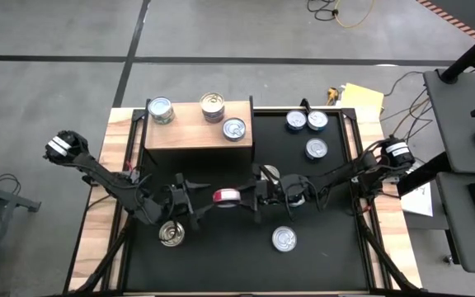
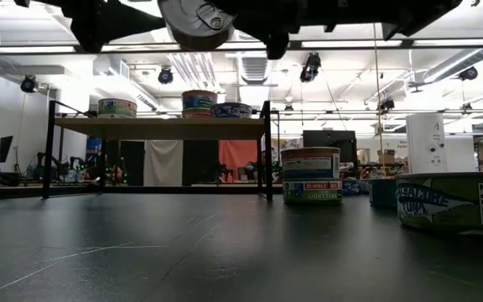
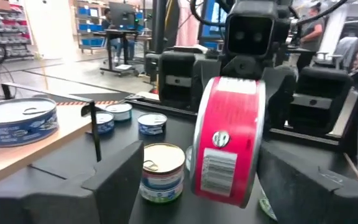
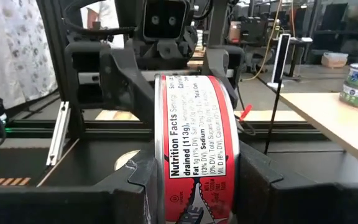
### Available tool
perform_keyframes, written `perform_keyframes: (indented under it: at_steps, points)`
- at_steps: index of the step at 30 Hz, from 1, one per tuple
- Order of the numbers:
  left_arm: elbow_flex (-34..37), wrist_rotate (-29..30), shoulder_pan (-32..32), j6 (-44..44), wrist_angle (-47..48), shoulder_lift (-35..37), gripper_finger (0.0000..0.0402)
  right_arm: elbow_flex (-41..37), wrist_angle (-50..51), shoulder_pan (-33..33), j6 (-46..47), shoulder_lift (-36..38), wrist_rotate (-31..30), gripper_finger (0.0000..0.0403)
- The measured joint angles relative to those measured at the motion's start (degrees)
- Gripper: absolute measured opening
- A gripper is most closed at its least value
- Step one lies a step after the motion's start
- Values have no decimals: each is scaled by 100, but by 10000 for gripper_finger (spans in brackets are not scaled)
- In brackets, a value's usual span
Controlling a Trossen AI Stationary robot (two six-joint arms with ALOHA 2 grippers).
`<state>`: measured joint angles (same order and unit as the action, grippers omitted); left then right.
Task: Stack canned seafood by type on shelf
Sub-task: Put the red tuna can on the shelf
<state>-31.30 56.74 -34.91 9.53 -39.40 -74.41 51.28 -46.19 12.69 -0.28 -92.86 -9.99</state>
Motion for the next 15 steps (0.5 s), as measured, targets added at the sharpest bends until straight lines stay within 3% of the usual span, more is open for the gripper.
perform_keyframes:
  at_steps: [9,15]
  points:
    - [12,-378,160,-90,-121,-251,283,490,243,-63,-409,-271,293,130]
    - [13,-718,168,-156,-220,-267,255,879,858,-176,-467,-414,319,130]
